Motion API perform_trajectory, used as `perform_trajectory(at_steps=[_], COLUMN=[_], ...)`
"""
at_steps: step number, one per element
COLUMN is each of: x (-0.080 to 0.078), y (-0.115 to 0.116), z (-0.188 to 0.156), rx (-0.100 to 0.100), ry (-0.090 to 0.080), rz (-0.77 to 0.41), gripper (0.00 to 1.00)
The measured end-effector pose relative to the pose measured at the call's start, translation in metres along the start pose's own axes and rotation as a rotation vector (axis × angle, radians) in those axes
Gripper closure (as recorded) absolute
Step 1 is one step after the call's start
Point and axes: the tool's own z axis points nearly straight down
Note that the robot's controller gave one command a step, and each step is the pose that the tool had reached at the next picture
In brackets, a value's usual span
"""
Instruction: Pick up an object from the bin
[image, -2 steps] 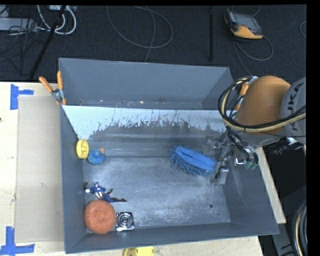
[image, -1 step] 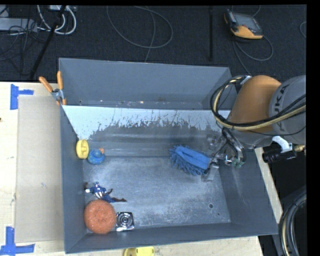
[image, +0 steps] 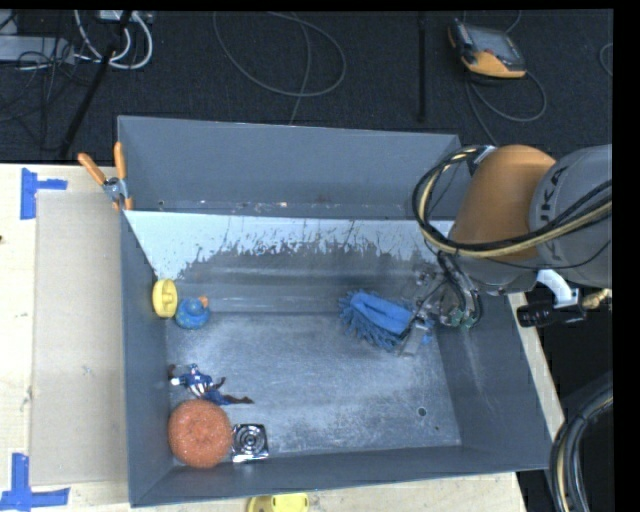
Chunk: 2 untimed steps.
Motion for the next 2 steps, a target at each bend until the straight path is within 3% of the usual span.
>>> perform_trajectory(at_steps=[1,2], x=[-0.003,0.002], y=[0.006,0.009], z=[0.030,0.052], rx=[-0.001,-0.001], ry=[0.000,-0.004], rz=[-0.140,0.197], gripper=[0.00,1.00])
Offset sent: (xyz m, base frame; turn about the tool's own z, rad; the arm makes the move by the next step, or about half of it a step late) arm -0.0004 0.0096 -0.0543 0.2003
